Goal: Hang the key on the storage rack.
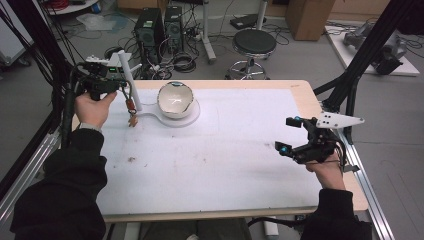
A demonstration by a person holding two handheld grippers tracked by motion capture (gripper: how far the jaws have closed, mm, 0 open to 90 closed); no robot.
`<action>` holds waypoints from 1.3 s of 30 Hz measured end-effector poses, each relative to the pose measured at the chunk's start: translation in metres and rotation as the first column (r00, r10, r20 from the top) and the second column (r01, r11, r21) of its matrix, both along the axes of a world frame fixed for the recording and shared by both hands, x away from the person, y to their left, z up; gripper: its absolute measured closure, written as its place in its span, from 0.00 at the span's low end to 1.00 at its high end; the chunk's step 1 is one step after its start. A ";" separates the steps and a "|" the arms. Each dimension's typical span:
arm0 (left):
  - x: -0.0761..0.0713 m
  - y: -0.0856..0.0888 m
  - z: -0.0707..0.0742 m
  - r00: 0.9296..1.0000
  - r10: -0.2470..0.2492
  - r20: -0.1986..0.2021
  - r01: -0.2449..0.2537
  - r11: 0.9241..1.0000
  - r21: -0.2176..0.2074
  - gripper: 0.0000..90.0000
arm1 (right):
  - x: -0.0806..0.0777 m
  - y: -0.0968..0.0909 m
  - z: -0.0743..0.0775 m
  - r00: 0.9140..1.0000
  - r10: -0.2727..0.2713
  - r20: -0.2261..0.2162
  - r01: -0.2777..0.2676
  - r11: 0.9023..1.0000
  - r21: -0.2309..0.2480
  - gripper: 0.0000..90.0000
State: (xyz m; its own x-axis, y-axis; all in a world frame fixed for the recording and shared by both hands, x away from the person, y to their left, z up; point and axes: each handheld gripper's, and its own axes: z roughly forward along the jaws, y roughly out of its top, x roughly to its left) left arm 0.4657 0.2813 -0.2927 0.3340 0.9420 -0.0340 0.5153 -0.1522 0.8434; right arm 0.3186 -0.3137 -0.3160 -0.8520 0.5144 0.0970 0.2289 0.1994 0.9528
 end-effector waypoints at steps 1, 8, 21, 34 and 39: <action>0.000 0.000 0.000 1.000 0.002 0.001 -0.002 1.000 -0.002 0.88 | 0.001 0.002 -0.001 1.000 0.006 -0.010 -0.006 1.000 -0.012 0.01; -0.007 0.011 0.002 1.000 -0.001 0.003 0.001 0.996 -0.089 0.43 | 0.000 0.003 -0.001 1.000 0.011 0.007 -0.011 1.000 -0.020 0.01; -0.059 0.004 0.014 0.976 -0.190 0.104 0.202 0.971 -0.128 0.18 | 0.005 0.002 0.000 0.999 -0.049 0.006 0.049 0.999 0.004 0.01; -0.133 0.011 0.010 0.935 -0.254 0.248 0.306 0.931 -0.200 0.14 | 0.011 -0.005 0.004 0.989 -0.151 0.006 0.150 0.988 0.039 0.01; -0.159 0.016 0.007 0.926 -0.279 0.253 0.325 0.931 -0.164 0.14 | 0.012 -0.007 0.004 0.984 -0.181 0.001 0.181 0.983 0.038 0.01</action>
State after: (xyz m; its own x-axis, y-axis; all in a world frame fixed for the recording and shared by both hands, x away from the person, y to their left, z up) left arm 0.3064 0.2977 -0.2861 0.6221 0.7763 -0.1019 0.2673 -0.0882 0.9596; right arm 0.3306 -0.3205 -0.3123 -0.7459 0.6560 0.1153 0.2532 0.1191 0.9600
